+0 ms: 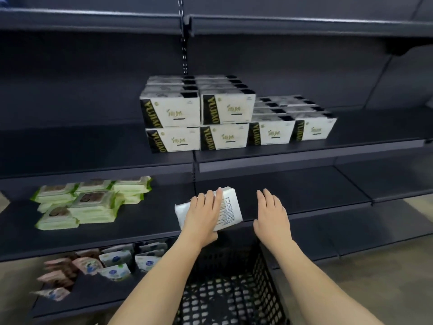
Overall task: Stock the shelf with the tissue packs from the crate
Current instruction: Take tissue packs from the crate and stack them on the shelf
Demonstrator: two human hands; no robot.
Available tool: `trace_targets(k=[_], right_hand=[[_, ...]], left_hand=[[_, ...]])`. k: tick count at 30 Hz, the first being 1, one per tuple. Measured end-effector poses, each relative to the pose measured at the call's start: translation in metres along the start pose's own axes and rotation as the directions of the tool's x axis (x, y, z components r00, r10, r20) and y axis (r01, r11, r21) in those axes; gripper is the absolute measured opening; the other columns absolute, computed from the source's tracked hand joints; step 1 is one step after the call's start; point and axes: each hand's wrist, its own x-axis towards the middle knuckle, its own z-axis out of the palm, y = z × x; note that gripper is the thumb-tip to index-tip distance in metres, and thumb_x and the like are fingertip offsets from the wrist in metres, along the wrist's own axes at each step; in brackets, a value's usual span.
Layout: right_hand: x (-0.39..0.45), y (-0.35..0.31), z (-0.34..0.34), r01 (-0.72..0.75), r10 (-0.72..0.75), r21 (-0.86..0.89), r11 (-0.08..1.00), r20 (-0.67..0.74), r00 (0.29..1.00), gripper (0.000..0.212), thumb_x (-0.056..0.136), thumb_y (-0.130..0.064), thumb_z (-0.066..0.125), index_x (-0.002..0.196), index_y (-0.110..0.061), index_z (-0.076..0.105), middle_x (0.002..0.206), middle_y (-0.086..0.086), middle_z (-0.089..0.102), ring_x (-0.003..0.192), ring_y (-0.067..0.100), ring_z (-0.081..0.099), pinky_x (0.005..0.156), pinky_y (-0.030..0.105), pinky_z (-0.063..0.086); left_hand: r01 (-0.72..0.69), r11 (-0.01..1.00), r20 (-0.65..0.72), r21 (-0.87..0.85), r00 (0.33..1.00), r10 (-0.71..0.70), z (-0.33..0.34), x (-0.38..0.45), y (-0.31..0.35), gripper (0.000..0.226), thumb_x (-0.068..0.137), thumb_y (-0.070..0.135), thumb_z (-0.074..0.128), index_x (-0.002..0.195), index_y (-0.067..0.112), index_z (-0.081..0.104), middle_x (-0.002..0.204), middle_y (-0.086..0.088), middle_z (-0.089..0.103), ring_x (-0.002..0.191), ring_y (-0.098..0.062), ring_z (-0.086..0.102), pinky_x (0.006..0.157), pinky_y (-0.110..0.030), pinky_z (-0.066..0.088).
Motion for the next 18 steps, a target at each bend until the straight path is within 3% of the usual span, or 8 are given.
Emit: trace_targets(k=[2, 3, 7, 11, 15, 18], right_hand=[[0.006, 0.023, -0.012, -0.018, 0.018, -0.007, 1.0, 0.0, 1.0, 0.087, 0.044, -0.005, 0.086, 0.125, 0.002, 0.056, 0.125, 0.02, 0.058, 0.106, 0.039, 0.06, 0.08, 0.046, 0.054], [0.01, 0.033, -0.017, -0.018, 0.018, -0.004, 1.0, -0.005, 1.0, 0.086, 0.045, -0.004, 0.086, 0.125, 0.002, 0.056, 0.125, 0.02, 0.058, 0.107, 0.039, 0.06, 0.081, 0.047, 0.054], [0.029, 0.062, -0.039, 0.001, -0.002, -0.009, 1.0, -0.093, 0.996, 0.081, 0.068, -0.005, 0.075, 0.14, 0.0, 0.039, 0.143, 0.02, 0.041, 0.126, 0.039, 0.044, 0.1, 0.048, 0.043], [0.052, 0.08, -0.06, 0.001, -0.005, -0.04, 0.999, -0.101, 0.995, 0.075, 0.088, -0.015, 0.055, 0.15, -0.009, 0.013, 0.156, 0.011, 0.016, 0.141, 0.029, 0.02, 0.113, 0.038, 0.023], [0.078, 0.091, -0.08, 0.01, -0.016, -0.037, 0.999, -0.156, 0.988, 0.072, 0.087, -0.013, 0.054, 0.149, -0.007, 0.017, 0.154, 0.012, 0.02, 0.14, 0.029, 0.022, 0.113, 0.039, 0.022], [0.103, 0.102, -0.099, 0.019, -0.027, -0.04, 0.999, -0.238, 0.971, 0.071, 0.083, -0.009, 0.06, 0.146, -0.003, 0.027, 0.15, 0.016, 0.029, 0.136, 0.033, 0.03, 0.109, 0.043, 0.029]], left_hand=[[-0.008, 1.0, -0.023, 0.02, 1.0, 0.008, -0.014, 0.013, 0.014, 0.107, 0.076, 0.038, 0.065, 0.148, 0.005, -0.007, 0.136, -0.014, 0.027, 0.114, -0.03, 0.035, 0.099, -0.038, 0.028], [-0.014, 0.999, -0.033, 0.029, 0.999, 0.015, -0.022, 0.019, 0.02, 0.107, 0.076, 0.039, 0.065, 0.148, 0.005, -0.007, 0.137, -0.014, 0.027, 0.114, -0.031, 0.035, 0.099, -0.038, 0.029], [-0.034, 0.997, -0.074, 0.065, 0.997, 0.039, -0.046, 0.046, 0.04, 0.106, 0.076, 0.038, 0.066, 0.148, 0.005, -0.005, 0.137, -0.015, 0.027, 0.115, -0.031, 0.036, 0.1, -0.039, 0.029], [-0.056, 0.994, -0.127, 0.094, 0.99, 0.068, -0.064, 0.077, 0.048, 0.109, 0.076, 0.039, 0.068, 0.148, 0.005, -0.006, 0.138, -0.016, 0.027, 0.118, -0.032, 0.036, 0.103, -0.04, 0.029], [-0.071, 0.988, -0.23, 0.137, 0.968, 0.101, -0.084, 0.111, 0.047, 0.111, 0.074, 0.043, 0.069, 0.147, 0.004, -0.005, 0.137, -0.015, 0.029, 0.116, -0.031, 0.038, 0.101, -0.039, 0.031], [-0.056, 0.984, -0.311, 0.17, 0.944, 0.107, -0.1, 0.138, 0.045, 0.119, 0.06, 0.053, 0.074, 0.142, 0.003, 0.004, 0.127, -0.012, 0.043, 0.105, -0.028, 0.048, 0.091, -0.037, 0.04]])
